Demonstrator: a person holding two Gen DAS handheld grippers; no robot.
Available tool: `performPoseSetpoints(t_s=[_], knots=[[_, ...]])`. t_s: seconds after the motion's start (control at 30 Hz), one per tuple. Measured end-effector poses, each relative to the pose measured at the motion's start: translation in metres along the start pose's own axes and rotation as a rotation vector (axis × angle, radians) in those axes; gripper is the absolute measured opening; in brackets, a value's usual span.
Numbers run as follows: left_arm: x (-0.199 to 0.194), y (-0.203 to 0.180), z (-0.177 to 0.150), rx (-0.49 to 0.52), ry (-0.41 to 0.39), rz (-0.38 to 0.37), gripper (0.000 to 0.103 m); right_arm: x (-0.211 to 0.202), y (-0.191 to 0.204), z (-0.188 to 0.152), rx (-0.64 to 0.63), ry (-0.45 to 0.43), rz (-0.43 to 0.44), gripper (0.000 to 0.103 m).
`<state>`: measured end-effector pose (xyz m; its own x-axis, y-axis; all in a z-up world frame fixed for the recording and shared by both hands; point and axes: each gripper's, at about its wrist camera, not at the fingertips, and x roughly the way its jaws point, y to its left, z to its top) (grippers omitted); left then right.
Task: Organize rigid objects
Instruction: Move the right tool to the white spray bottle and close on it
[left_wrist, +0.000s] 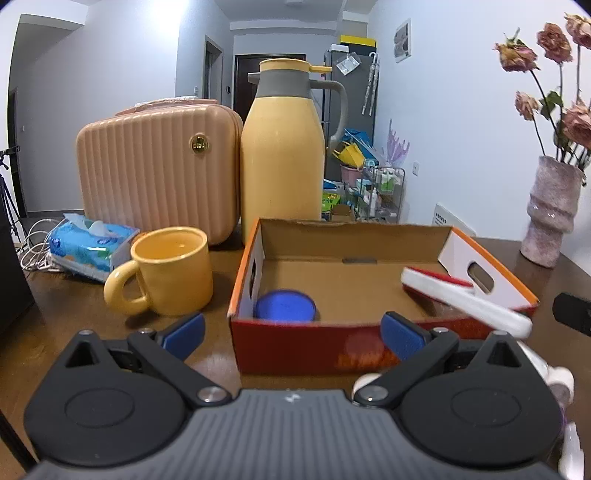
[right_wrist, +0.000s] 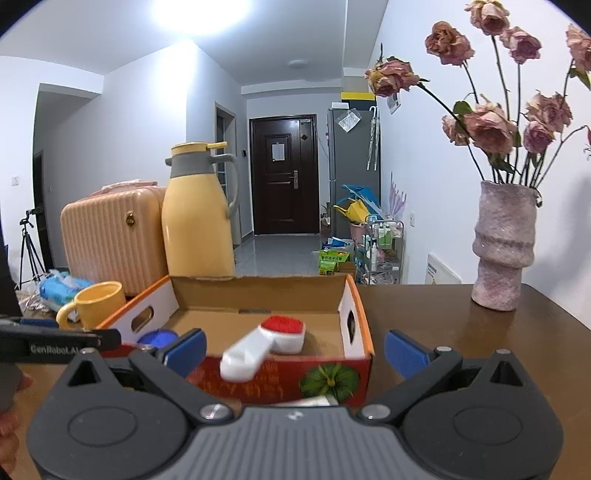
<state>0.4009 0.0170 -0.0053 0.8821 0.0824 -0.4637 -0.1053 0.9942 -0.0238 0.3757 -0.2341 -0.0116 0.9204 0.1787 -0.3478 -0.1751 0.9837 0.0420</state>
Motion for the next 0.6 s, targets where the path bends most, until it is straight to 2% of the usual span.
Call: performPoseSetpoints(t_s=[0.37, 0.6], knots=[[-0.047, -0.004, -0.037, 0.027, 0.022, -0.064, 0.103, -0.05, -0.016, -0.054, 0.016, 0.055, -0.01, 0.103], [-0.07, -0.005, -0.058, 0.025, 0.052, -0.11, 0.103, -0.078, -0.027, -0.074, 0.002, 0.095, 0.009, 0.103]])
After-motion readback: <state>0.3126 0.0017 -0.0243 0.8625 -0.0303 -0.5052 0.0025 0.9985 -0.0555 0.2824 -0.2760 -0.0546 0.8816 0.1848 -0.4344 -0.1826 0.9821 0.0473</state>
